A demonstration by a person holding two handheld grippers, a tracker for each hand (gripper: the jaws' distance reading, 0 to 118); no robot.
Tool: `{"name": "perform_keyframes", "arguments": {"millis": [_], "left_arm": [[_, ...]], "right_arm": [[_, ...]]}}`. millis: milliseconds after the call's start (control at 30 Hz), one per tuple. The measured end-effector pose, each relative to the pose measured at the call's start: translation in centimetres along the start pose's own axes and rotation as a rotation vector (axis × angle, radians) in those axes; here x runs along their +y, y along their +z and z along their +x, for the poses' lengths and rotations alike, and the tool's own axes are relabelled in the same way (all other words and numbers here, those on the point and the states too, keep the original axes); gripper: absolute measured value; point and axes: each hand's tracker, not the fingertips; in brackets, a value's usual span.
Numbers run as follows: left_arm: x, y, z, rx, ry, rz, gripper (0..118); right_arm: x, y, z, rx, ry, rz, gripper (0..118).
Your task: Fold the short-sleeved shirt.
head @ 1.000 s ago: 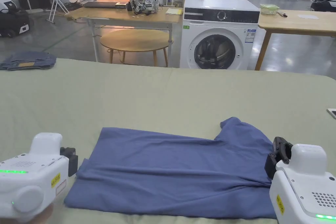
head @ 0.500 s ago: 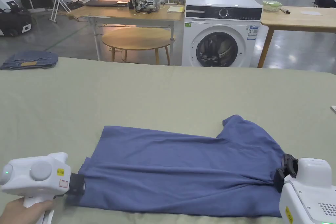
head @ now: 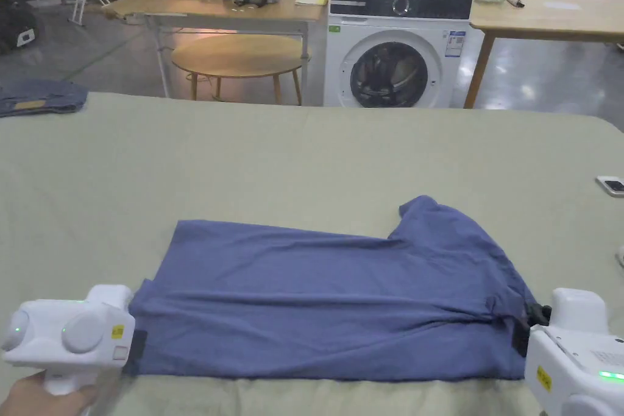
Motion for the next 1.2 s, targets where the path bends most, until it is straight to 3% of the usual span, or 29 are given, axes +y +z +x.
{"name": "perform_keyframes", "arguments": {"millis": [100,133,200,367,433,467,500,600,633,700,800,900,1200], "left_arm": [[-0.3,0.6,-0.6,-0.019,0.014,0.026,0],[-0.4,0.8,-0.7,-0.022,0.015,0.030,0],[-0.4,0.7,-0.9,-0.024,0.015,0.044,0],[-0.4,0.4,-0.9,-0.021,0.008,0.040,0],[-0.4,0.4,-0.9,-0.019,0.006,0.038,0],[-0.4,0.3,-0.8,-0.019,0.005,0.037,0],[-0.4,0.3,-0.8,-0.019,0.005,0.036,0],[-0.5,0.1,-0.9,-0.018,0.005,0.038,0],[-0.5,0.1,-0.9,-0.018,0.005,0.037,0],[-0.5,0.1,-0.9,-0.015,0.006,0.041,0],[-0.5,0.9,-1.0,-0.018,0.008,0.063,0],[0.0,2.4,-1.2,-0.034,0.013,0.100,0],[0.7,7.5,-1.2,-0.021,-0.016,0.200,0]], "right_arm": [[0.4,-2.4,1.9,-0.029,0.022,-0.171,67],[0.3,-3.7,2.7,-0.009,0.013,-0.217,74],[0.0,-5.1,3.7,0.020,0.000,-0.282,74],[-1.6,-8.9,4.0,0.027,0.051,-0.454,74],[-2.9,-9.6,3.7,0.063,0.060,-0.510,72],[-2.8,-9.0,3.6,0.041,0.075,-0.456,70],[-2.6,-8.7,3.5,0.051,0.089,-0.452,62],[-2.1,-7.7,2.8,0.090,0.079,-0.459,13],[-2.2,-7.7,2.8,0.108,0.089,-0.463,7],[-2.1,-7.6,3.0,0.104,0.099,-0.455,4],[-1.3,-6.3,3.3,0.119,0.047,-0.417,2],[0.9,-4.3,3.0,0.111,0.083,-0.357,2],[5.7,0.8,2.9,0.114,0.078,-0.271,2]]}}
